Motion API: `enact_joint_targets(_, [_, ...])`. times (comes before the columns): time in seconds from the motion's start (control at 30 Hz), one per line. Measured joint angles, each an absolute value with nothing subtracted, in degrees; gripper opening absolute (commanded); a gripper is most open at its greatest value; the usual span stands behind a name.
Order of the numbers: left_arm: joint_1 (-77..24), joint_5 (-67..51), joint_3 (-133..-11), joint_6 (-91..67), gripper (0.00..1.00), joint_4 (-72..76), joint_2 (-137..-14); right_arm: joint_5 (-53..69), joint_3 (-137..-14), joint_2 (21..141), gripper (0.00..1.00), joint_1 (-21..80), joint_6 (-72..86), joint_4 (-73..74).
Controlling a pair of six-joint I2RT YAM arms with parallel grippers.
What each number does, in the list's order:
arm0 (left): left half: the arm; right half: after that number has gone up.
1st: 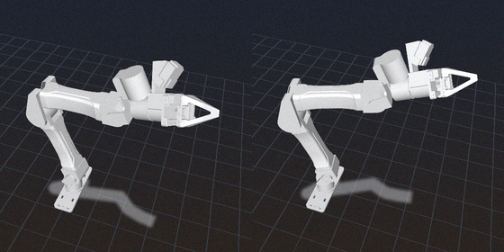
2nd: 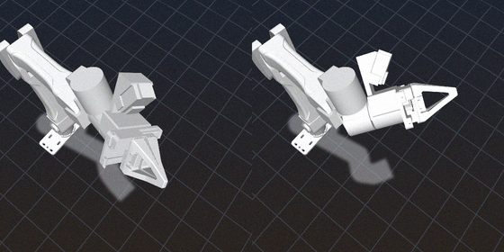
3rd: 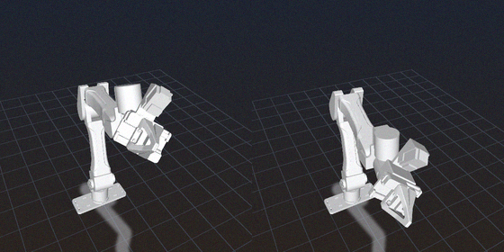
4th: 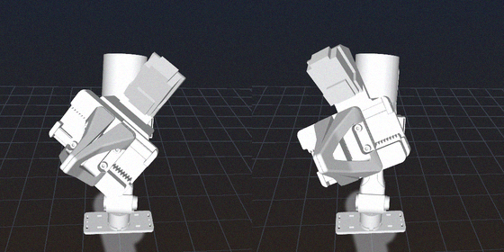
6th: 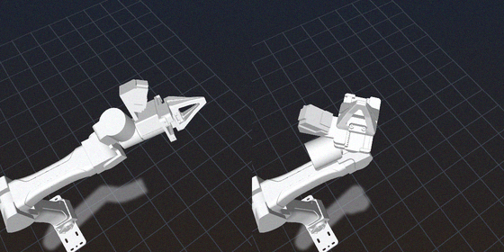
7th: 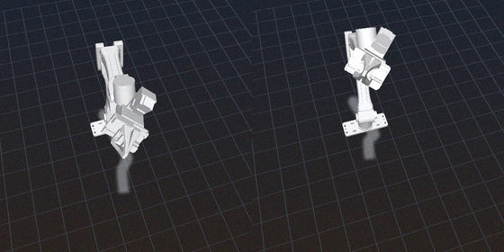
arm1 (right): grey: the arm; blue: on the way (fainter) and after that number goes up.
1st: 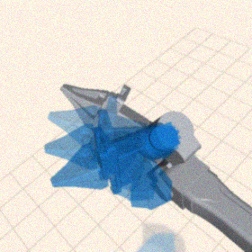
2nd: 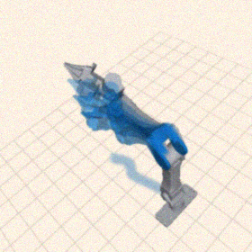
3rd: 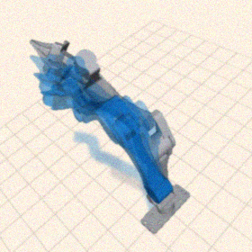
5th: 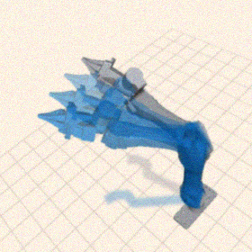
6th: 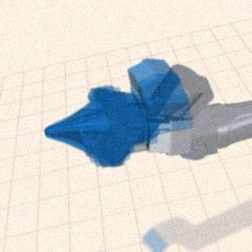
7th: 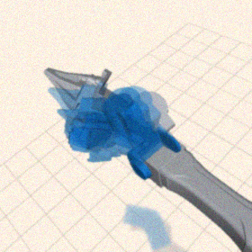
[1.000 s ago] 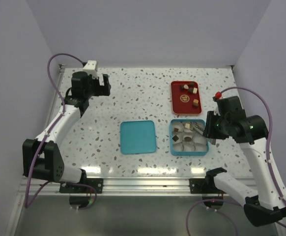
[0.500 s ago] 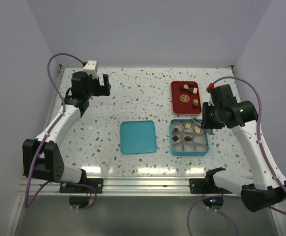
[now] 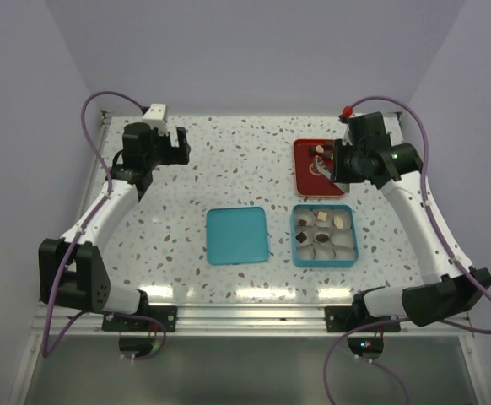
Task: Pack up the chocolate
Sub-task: Pick up the fake chocolate from the plate.
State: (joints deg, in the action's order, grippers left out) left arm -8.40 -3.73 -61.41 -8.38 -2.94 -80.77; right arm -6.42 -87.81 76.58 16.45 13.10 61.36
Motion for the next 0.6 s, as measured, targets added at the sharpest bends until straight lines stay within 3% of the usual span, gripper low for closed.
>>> enact_joint_targets(0.6, [-8.45, -3.25, -61.41, -8.36, 1.00, -2.98, -80.77, -4.93, -88.14, 94.52, 0.30, 12.32, 9.74, 44.86])
